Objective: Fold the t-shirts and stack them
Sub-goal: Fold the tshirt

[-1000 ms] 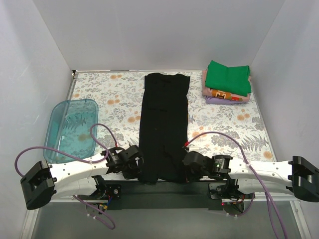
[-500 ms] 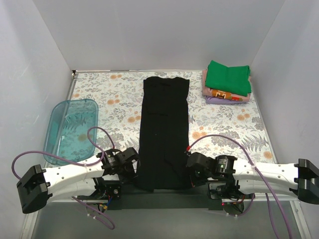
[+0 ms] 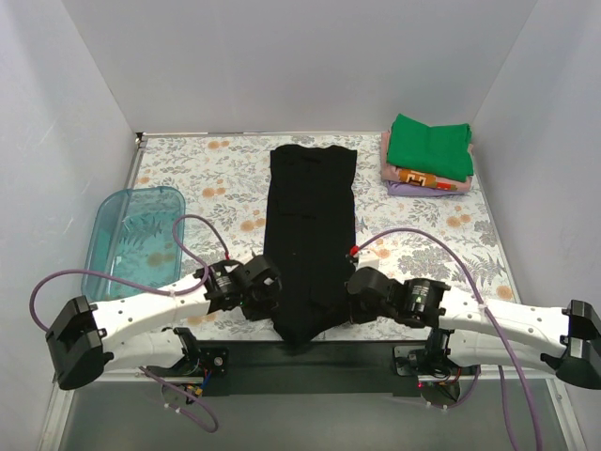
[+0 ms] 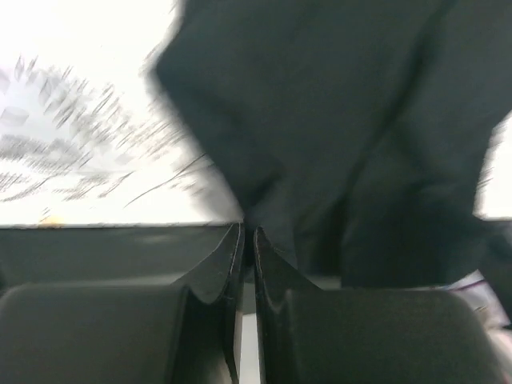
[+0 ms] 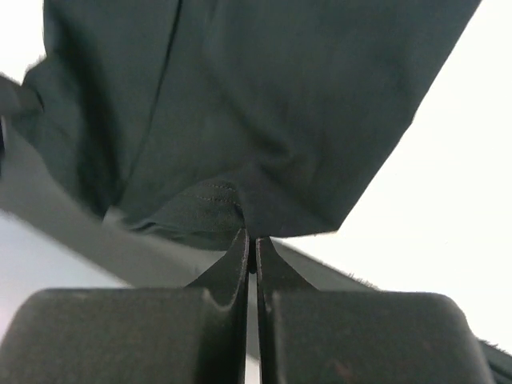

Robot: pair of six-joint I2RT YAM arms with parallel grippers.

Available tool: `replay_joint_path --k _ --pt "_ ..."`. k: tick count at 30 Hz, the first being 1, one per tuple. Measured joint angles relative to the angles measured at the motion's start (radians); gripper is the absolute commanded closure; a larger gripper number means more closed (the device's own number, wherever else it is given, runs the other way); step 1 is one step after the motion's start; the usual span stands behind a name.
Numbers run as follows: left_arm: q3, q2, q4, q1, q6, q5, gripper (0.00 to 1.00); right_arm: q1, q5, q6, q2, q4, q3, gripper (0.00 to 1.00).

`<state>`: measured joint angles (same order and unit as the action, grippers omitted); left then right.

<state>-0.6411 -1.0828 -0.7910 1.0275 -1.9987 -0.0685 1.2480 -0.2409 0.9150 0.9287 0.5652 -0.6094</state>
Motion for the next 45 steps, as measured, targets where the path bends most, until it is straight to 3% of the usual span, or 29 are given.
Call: replay_joint_path --k 5,9,14,23,33,45 --pt "-0.13 -0.1 0.039 -0.094 0.002 -0.074 1.0 -0.121 -0.085 -0.08 0.056 -0.056 -0.038 0.99" --pt "-0.202 -0.209 0.103 -0.209 0.014 -0.082 1.0 -0.252 -0.068 -0.163 0.114 -0.167 -0.038 0.99" --pt "-0.311 -0.333 0.137 -0.277 0.049 -0.117 1.0 -0.381 -0.051 -0.257 0.199 -0.276 -0.076 0.99" --pt "-0.441 -0.435 0.183 -0.389 0.115 -0.14 1.0 -0.523 -0.036 -0.386 0.309 -0.41 -0.181 0.99" --pt "-0.6 -0.628 0.232 -0.473 0.227 -0.161 1.0 -0.674 0.095 -0.475 0.459 -0.501 -0.241 0.99" --pt "-0.659 -0.758 0.246 -0.525 0.294 -0.195 1.0 -0.76 0.204 -0.53 0.636 -0.572 -0.306 0.99"
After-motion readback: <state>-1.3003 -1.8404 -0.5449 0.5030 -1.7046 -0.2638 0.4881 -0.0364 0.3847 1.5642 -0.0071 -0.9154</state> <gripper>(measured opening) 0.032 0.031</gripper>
